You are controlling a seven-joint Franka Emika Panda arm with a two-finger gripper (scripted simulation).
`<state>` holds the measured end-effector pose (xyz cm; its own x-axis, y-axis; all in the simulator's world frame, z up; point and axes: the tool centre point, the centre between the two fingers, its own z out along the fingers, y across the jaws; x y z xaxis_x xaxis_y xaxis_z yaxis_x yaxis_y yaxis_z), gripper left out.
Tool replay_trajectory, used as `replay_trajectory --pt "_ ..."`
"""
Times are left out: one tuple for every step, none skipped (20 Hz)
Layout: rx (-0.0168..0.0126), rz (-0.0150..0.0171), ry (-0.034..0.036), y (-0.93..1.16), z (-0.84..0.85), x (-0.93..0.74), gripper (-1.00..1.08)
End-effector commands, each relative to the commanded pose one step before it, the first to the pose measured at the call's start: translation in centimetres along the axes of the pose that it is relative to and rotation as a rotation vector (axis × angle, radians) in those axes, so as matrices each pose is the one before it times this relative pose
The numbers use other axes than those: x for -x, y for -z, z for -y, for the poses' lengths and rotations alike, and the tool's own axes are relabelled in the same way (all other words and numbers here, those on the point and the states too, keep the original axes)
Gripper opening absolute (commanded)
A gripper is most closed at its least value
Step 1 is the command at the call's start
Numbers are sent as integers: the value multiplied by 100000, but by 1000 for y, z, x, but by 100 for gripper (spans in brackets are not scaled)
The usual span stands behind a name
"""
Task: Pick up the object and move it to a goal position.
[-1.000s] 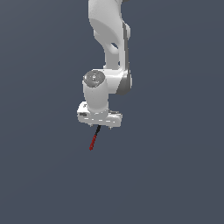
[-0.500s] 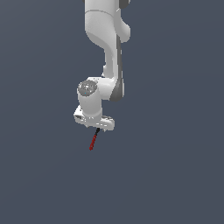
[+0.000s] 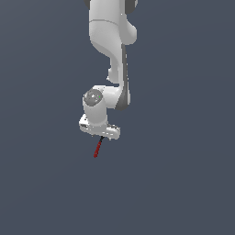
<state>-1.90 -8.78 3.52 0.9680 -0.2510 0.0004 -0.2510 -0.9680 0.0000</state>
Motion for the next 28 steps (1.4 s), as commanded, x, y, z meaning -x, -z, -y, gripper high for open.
replay_trajectory --pt "11 64 -147 -1309 -51 80 100" --pt "0 0 0 -409 15 5 100" --pt "-3 -11 -68 -329 -28 -9 100" --pt "0 0 0 -264 11 -14 100" --pt "0 0 0 -195 9 -22 100" --pt "0 0 0 -131 7 -25 100" --pt "0 0 0 -73 4 -21 100" --pt "-8 -11 -47 -16 -27 -11 100" --pt "0 0 0 0 0 0 -100" --pt "0 0 0 0 0 0 -100" --pt "0 0 0 0 0 0 -100" --pt "0 0 0 0 0 0 -100" --pt "0 0 0 0 0 0 -100" --pt "0 0 0 0 0 0 -100" --pt "0 0 0 0 0 0 -100" --pt "0 0 0 0 0 0 -100" --pt "0 0 0 0 0 0 -100" --pt "0 0 0 0 0 0 -100" --pt "5 134 -32 164 -29 92 -100" --pt "0 0 0 20 -20 8 -100" --pt "0 0 0 60 -61 25 -100" --pt "0 0 0 100 -102 42 -100" --pt "0 0 0 140 -143 58 -100" --pt "0 0 0 180 -184 75 -100" --pt "0 0 0 221 -225 92 -100" --pt "0 0 0 262 -267 108 -100" --pt "0 0 0 304 -309 125 -100" --pt "0 0 0 346 -352 142 -100"
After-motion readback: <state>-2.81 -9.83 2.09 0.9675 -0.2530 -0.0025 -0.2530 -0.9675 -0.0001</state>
